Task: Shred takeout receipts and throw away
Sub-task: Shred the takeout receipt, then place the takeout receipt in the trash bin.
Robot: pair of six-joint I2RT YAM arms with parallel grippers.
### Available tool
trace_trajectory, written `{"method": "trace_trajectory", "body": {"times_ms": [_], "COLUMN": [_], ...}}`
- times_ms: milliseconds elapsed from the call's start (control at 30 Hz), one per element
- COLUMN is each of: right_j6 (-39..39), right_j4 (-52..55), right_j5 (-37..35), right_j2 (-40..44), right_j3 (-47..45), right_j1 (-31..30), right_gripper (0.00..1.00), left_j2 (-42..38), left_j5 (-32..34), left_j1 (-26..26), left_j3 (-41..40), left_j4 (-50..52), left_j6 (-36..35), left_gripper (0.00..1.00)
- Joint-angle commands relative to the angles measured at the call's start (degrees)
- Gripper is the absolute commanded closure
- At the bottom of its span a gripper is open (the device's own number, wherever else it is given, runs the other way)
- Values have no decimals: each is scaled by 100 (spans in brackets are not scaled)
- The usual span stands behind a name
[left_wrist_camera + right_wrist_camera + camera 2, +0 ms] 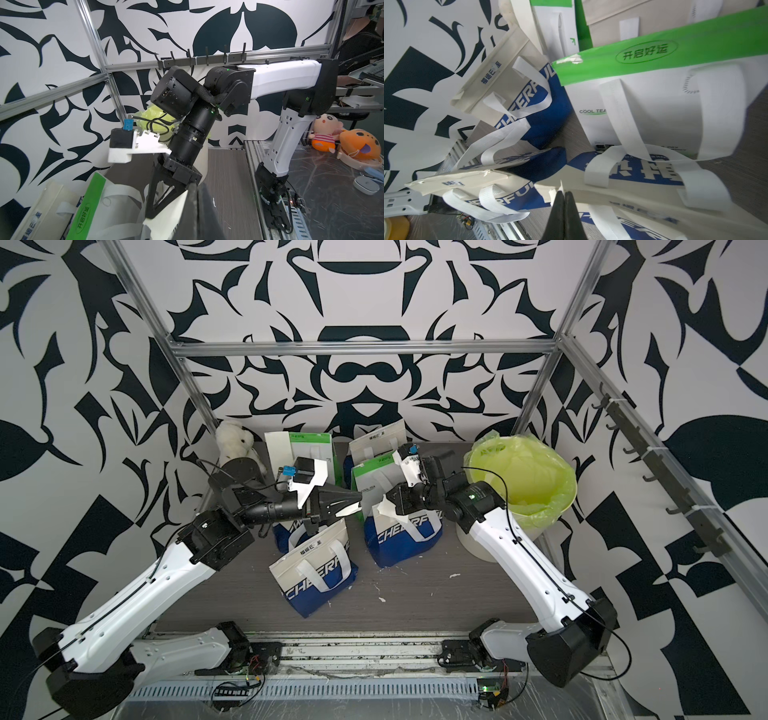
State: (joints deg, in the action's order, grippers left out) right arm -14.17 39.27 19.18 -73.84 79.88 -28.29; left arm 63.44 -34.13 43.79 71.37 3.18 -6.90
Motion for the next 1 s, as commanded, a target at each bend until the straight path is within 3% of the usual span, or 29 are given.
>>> {"method": "trace_trajectory", "body": {"times_ms": [0, 133, 367, 467, 567, 600, 667, 700, 800, 967], "right_j6": [311, 356, 212, 251, 204, 181, 161, 152, 142, 130], "right_j4": [416, 973, 1472, 1521, 1501, 1496, 1483, 1510, 1568, 1580], "right_j5": [-961, -1898, -2402, -2925, -2915, -2898, -2793, -2769, -2756, -2266], "right_j2": [127, 142, 226, 198, 205, 232, 290, 313, 356, 386], "right_j3": [785, 1505, 1993, 1842, 1647, 1574, 1416, 1360, 1272, 1415], "right_j1": [101, 685, 2753, 2856, 2925, 2940, 2961, 2961, 3001, 3014], "right_gripper": [100, 100, 100, 100, 100, 90, 53, 41, 28, 24], "left_j2": [-152, -124, 178, 342, 452, 471, 470, 468, 493, 602], "left_j5": [369, 484, 512, 520, 544, 545, 545, 559, 608, 688], "left_j1": [7, 7, 22, 50, 100, 111, 130, 138, 147, 173], "left_j3": [-106, -48, 126, 207, 254, 262, 225, 196, 125, 131], "left_j4": [-185, -144, -133, -151, -151, -136, -125, -133, -183, -295], "left_j6": [2, 58, 317, 381, 419, 442, 452, 457, 497, 707], "left_gripper": [100, 100, 100, 100, 100, 100, 100, 100, 100, 100]}}
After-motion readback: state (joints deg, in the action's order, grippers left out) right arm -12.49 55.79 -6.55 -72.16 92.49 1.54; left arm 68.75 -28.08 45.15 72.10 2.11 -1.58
